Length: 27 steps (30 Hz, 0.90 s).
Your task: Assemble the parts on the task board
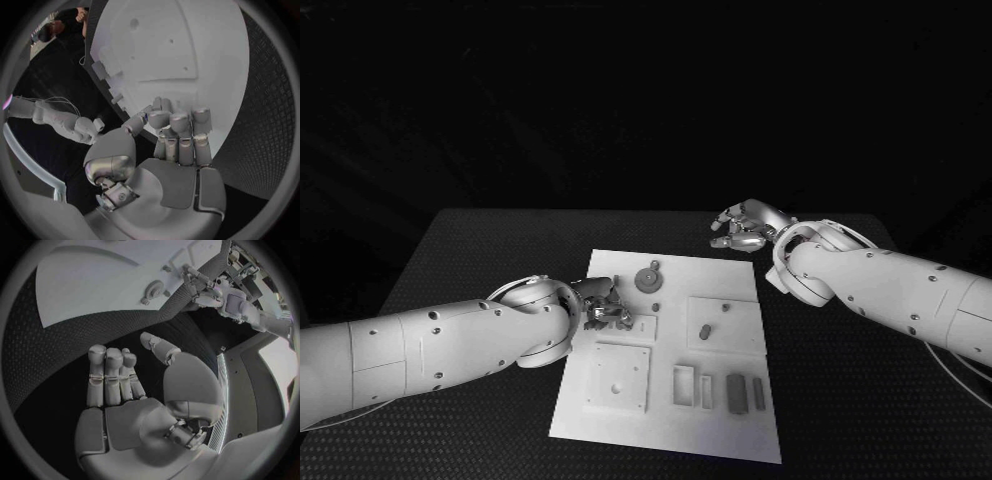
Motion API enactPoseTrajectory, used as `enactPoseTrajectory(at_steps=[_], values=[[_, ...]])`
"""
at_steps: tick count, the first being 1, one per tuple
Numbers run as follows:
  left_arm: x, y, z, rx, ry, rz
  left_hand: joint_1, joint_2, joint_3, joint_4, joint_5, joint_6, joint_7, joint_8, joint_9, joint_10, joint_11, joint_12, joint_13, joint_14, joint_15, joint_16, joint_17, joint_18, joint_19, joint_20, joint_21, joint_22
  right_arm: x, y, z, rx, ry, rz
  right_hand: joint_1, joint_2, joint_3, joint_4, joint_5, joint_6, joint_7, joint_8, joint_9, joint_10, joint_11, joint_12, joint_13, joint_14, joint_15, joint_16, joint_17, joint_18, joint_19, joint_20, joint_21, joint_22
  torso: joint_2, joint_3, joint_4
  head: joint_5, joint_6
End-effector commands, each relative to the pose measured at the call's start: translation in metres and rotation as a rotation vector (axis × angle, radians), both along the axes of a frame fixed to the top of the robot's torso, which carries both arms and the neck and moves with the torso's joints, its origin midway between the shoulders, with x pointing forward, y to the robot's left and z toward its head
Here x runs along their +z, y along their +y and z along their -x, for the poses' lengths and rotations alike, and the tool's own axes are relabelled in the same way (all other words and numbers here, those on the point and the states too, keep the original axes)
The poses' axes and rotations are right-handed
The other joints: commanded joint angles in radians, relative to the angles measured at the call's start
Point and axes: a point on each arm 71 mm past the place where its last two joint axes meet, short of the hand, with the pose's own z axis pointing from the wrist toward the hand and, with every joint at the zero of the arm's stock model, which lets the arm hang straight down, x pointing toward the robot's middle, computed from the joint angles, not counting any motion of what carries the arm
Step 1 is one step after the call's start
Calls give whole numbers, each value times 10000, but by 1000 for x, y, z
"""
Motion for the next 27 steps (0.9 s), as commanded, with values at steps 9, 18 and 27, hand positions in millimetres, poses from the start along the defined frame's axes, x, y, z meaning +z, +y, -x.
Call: enactPoseTrajectory(at_steps=[9, 18, 27], values=[[-4, 3, 1, 132, 51, -207, 7, 217, 22, 26, -54, 1824, -760, 30, -7, -168, -235, 70, -29, 53, -26, 55, -22, 87, 66, -927, 32, 148, -1, 1, 0, 153, 133, 46, -129, -5, -74, 12, 61, 231, 169, 23, -18, -1075, 161, 33, -14, -61, -22, 64, -12, 459, -1, -8, -52, 116, 0, 3, 0, 5, 8], [-3, 3, 0, 251, -159, -88, -18, 268, 24, 31, -109, 1808, -758, 43, -3, -176, -233, 75, -44, 46, -25, 59, -32, 87, 60, -925, 30, 149, -1, 1, 0, 153, 134, 46, -133, -6, -76, 14, 59, 230, 169, 22, -19, -1076, 162, 34, -16, -62, -21, 65, -13, 459, -1, -8, -53, 117, 0, 0, 0, 18, 9], [-3, 2, 2, 194, -202, -109, 127, 134, 114, 0, -182, 1772, -762, 78, 5, -188, -238, 90, -86, 34, -30, 75, -62, 109, 62, -943, 42, 157, -1, 1, 0, 150, 139, 49, -139, -2, -77, 19, 58, 229, 169, 22, -20, -1078, 162, 38, -20, -63, -21, 67, -16, 459, 0, -8, -55, 119, 3, -3, -2, 32, 4]])
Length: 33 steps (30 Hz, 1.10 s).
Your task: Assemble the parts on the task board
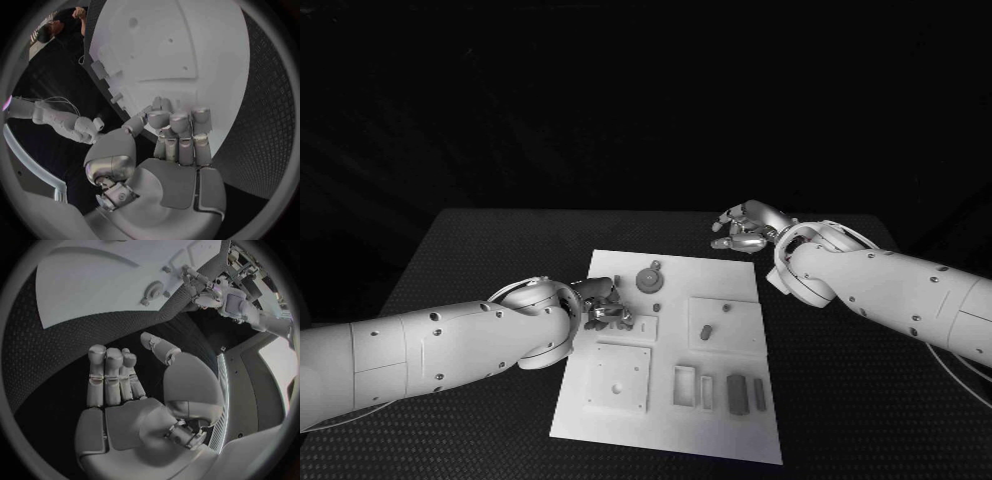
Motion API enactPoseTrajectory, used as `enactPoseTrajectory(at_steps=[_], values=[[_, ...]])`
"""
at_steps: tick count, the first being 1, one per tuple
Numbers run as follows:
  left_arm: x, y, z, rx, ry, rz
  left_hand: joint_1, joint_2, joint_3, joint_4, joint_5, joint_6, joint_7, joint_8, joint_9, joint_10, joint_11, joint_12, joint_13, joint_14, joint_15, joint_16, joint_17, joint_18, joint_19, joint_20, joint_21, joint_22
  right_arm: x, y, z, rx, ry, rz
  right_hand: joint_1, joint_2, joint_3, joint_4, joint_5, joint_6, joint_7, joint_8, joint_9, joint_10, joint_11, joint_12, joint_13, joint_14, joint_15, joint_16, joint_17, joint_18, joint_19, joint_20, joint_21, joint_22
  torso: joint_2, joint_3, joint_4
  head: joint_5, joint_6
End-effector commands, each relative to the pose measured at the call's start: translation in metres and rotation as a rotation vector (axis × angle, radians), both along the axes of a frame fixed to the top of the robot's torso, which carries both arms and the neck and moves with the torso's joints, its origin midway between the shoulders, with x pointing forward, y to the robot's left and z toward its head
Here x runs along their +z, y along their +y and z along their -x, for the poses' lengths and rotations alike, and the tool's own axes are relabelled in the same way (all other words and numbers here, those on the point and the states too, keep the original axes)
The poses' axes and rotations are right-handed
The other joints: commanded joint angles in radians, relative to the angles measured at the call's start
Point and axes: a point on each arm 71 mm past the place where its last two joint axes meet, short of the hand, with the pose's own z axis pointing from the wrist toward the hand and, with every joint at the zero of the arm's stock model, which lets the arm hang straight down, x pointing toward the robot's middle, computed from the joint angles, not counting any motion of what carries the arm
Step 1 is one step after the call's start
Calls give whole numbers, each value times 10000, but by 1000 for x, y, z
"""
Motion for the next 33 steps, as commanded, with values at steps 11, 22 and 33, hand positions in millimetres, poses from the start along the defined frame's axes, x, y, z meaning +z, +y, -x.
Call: enactPoseTrajectory(at_steps=[11, 22, 33], values=[[-2, 2, 3, 106, -184, 2, 314, 72, 112, 62, -21, 1700, -750, 98, 18, -196, -237, 61, -41, 12, -43, 52, -30, 105, 67, -939, 47, 150, -1, 1, 0, 123, 87, 33, -120, 31, -52, -2, 62, 245, 154, 21, -13, -1081, 163, 43, -17, -65, -20, 70, -20, 459, 1, -8, -57, 122, 3, -4, 1, -5, -21], [-3, 1, 4, 45, -162, 24, 350, -61, 86, 35, -82, 1692, -747, 115, 15, -196, -232, 75, -62, 3, -36, 58, -50, 104, 58, -935, 48, 152, -2, 1, 0, 110, 93, 35, -156, 40, -62, 24, 86, 245, 155, 21, -15, -1085, 164, 53, -29, -67, -19, 76, -27, 459, 2, -6, -62, 126, 1, 4, 10, 4, -22], [-8, -2, 8, -493, -425, -381, 838, -689, 1, 133, -159, 1743, -755, 178, -37, -184, -236, 151, -122, 3, 2, 114, -105, 114, 73, -932, 55, 142, -2, 1, 0, 112, 110, 42, -158, 30, -65, 18, 106, 242, 154, 20, -17, -1089, 164, 58, -35, -71, -19, 79, -30, 459, 0, -8, -66, 129, 7, 3, -12, 33, -6]])
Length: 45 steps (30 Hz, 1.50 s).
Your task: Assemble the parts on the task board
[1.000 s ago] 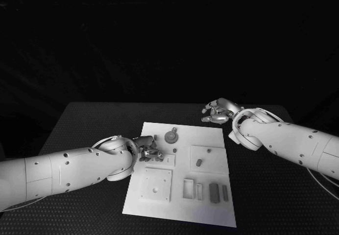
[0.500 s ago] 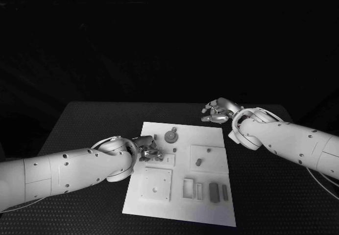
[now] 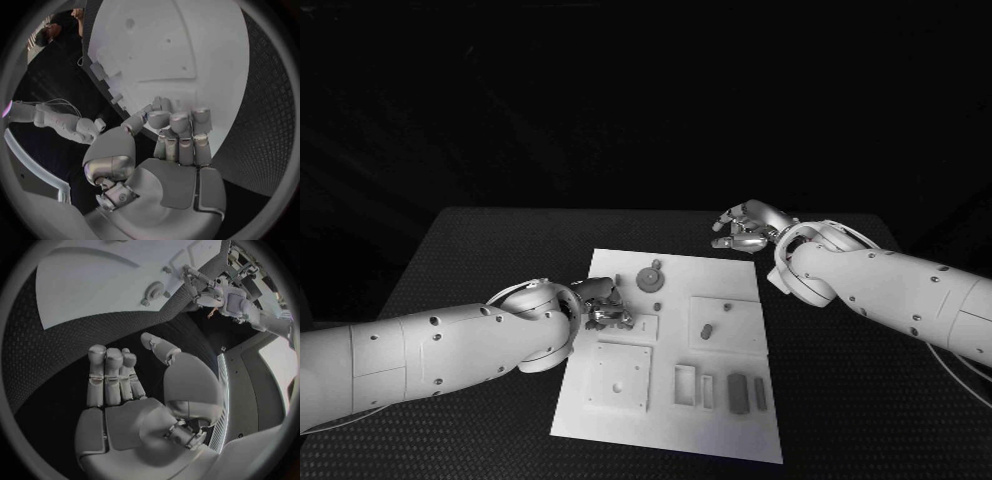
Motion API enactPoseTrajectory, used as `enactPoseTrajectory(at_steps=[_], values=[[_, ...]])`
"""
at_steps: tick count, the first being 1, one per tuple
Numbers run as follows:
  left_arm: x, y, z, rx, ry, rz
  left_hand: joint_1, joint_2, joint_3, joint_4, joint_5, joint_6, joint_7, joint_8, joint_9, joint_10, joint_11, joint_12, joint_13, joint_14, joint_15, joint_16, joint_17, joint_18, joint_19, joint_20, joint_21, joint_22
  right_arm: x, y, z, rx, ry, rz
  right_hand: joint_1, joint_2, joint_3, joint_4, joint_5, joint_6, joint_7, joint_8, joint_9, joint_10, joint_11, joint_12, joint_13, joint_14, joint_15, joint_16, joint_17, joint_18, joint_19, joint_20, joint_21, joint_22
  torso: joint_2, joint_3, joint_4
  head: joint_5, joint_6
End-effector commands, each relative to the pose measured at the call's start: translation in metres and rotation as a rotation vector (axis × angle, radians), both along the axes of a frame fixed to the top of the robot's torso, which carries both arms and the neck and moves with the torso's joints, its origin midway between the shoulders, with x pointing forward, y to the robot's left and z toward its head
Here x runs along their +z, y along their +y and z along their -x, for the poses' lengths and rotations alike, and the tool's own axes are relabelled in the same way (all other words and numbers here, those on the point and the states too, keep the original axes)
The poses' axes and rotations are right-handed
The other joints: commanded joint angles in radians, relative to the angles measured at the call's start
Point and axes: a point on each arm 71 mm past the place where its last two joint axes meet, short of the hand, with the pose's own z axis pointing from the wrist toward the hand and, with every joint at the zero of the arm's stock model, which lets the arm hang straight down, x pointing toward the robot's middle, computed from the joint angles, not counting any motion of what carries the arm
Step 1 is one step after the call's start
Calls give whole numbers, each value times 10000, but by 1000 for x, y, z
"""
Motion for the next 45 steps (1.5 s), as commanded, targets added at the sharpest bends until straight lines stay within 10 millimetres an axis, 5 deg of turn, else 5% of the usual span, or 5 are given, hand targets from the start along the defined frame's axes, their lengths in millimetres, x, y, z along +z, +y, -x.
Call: enactPoseTrajectory(at_steps=[1, 45], values=[[-7, -3, 5, -385, -41, -354, 133, 60, -24, 62, -83, 1737, -761, 29, -29, -169, -222, 71, -14, -15, -15, 38, -14, 113, 74, -930, 54, 144, -1, 1, 0, 117, 83, 33, -108, 2, -36, -11, 69, 223, 174, 20, -10, -1089, 164, 59, -17, -71, -19, 42, -13, 459, 0, -8, -66, 128, 5, -4, -13, 7, 27], [-3, 3, 5, -38, -860, 512, 313, 223, -70, 1, 133, 1768, -778, 48, -98, -196, -241, 120, -41, 6, 14, 90, -46, 113, 75, -912, 65, 150, -8, -2, 0, 31, 213, 59, -137, 25, -53, -8, 109, 228, 173, 23, -13, -1089, 163, 86, -40, -70, -21, 59, -26, 459, 11, -12, -69, 139, 0, 3, 2, -30, 24]])
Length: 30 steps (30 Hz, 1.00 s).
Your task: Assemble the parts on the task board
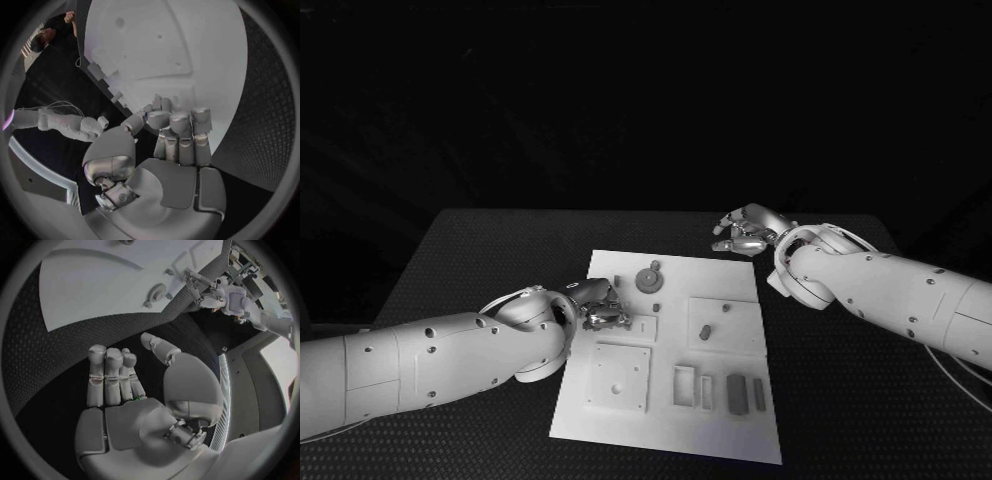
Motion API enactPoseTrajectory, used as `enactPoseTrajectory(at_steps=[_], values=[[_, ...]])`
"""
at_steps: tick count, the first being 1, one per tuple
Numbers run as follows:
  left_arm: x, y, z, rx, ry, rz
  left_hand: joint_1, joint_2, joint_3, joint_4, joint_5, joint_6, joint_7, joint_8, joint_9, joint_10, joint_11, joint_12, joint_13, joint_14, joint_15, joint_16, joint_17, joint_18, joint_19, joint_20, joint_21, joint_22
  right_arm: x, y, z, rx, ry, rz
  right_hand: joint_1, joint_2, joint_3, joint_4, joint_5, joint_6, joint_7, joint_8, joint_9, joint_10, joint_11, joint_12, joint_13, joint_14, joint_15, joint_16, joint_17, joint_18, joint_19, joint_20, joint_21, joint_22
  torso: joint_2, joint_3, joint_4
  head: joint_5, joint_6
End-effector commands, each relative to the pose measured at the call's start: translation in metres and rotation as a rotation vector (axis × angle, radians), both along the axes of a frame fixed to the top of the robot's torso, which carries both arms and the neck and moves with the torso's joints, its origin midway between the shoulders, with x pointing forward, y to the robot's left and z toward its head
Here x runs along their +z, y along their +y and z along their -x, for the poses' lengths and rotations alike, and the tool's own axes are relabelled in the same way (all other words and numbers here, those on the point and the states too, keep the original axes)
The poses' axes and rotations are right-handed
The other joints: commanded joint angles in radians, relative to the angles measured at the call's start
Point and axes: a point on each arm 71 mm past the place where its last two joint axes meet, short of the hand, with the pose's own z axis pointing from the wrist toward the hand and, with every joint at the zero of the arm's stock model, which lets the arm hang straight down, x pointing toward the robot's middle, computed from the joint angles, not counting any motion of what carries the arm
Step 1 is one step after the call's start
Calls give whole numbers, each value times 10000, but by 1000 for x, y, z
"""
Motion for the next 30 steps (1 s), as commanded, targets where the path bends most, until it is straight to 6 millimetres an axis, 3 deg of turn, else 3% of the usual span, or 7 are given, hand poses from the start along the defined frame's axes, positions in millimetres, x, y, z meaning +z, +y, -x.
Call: enactPoseTrajectory(at_steps=[1, 9, 14, 19, 24, 30], values=[[1, -2, 1, -11, 15, 250, 304, 223, 4, -43, 51, 1732, -756, 27, 8, -195, -240, 44, -11, -23, -58, 52, -15, 113, 76, -912, 66, 144, -2, 2, 1, 141, 95, 5, -96, -17, -54, -7, 71, 248, 153, 23, -15, -1089, 163, 46, -13, -69, -21, 60, -10, 458, 11, -12, -69, 140, 6, 6, -4, 3, -4], [-1, -1, 0, 171, 279, 250, 289, 258, -16, -16, 43, 1727, -754, 24, -4, -200, -238, 49, -15, -25, -66, 49, -25, 111, 82, -908, 65, 141, -3, 1, 1, 156, 126, 31, -120, -2, -59, 3, 139, 248, 152, 24, -18, -1088, 161, 60, -28, -67, -22, 70, -17, 459, 18, -15, -71, 144, -1, 17, 1, 13, 26], [-2, -1, -1, 231, 285, 272, 274, 274, -31, -3, 32, 1722, -751, 21, -12, -203, -235, 50, -20, -29, -72, 46, -31, 111, 84, -907, 64, 139, -3, 2, 1, 163, 136, 25, -123, 2, -59, 3, 155, 251, 151, 25, -18, -1089, 160, 62, -32, -68, -23, 72, -20, 459, 18, -16, -73, 145, 9, -4, 3, 21, 12], [-1, -2, 0, 143, 194, 170, 271, 270, -45, -8, -21, 1718, -750, 22, -20, -206, -234, 54, -25, -30, -85, 46, -38, 115, 88, -910, 64, 139, -3, 1, 1, 154, 131, 23, -123, 2, -60, 1, 160, 252, 151, 26, -18, -1090, 160, 63, -35, -69, -23, 73, -21, 458, 18, -17, -74, 146, 1, 2, -9, 8, -12], [-2, -2, 0, 186, 286, 160, 301, 229, -47, -21, -70, 1721, -753, 26, -29, -203, -238, 64, -31, -25, -102, 54, -44, 125, 101, -919, 73, 141, -3, 1, 1, 165, 149, 27, -124, 1, -61, -2, 164, 254, 150, 27, -18, -1091, 160, 66, -38, -70, -23, 73, -23, 458, 18, -17, -76, 146, 6, -2, -13, 5, -27], [-2, -2, 0, 205, 382, 143, 407, 0, -49, 20, -59, 1743, -751, 54, -46, -184, -229, 95, -55, -17, -142, 74, -62, 141, 135, -937, 91, 143, -3, 2, 1, 167, 146, 20, -138, 2, -67, 4, 168, 259, 150, 30, -18, -1092, 160, 68, -42, -72, -23, 74, -26, 459, 18, -16, -77, 147, 9, -8, 6, -14, -26]])
